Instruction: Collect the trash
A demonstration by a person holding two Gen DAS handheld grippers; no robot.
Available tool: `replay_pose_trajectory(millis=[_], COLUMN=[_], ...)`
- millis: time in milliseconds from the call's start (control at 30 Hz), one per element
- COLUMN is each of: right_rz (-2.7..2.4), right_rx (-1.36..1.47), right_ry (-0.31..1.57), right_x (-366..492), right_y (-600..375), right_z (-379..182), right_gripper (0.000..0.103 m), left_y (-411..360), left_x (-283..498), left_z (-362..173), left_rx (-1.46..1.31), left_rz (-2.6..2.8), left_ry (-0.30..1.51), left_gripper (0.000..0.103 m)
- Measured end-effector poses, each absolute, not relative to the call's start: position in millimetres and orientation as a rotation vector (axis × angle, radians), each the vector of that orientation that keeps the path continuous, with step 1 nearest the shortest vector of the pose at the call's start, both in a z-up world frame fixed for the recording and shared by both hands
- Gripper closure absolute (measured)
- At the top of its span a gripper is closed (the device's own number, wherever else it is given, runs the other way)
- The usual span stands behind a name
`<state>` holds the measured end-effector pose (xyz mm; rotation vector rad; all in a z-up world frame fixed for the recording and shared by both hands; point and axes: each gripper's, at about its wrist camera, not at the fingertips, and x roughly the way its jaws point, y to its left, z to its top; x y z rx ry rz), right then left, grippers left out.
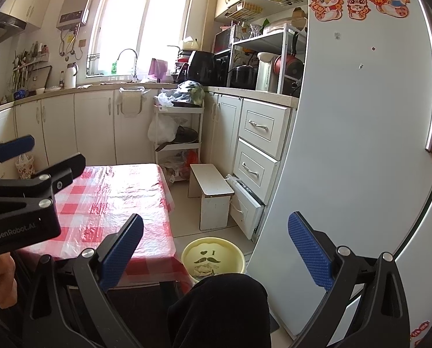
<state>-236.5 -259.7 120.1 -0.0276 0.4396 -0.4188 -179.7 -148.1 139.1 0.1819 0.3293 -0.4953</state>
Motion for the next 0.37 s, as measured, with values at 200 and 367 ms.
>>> replay_pose_trajectory(millis=[200, 367], right_rz=[-0.417, -0.415], right_rx=[-0.031, -0.036], right_ry=[0.441, 0.446], right_x=[-236, -234], right_y=[-260, -262], right_z=[121, 120], right_gripper=[0.007, 0.007], left_y=[-151, -153], left_x=[-169, -166], left_z=[133, 127], left_rx=[0.166, 0.168], left_rz=[-0.587, -0.597], left_ry=[0.438, 0.465], left_gripper=[0.007, 0.007])
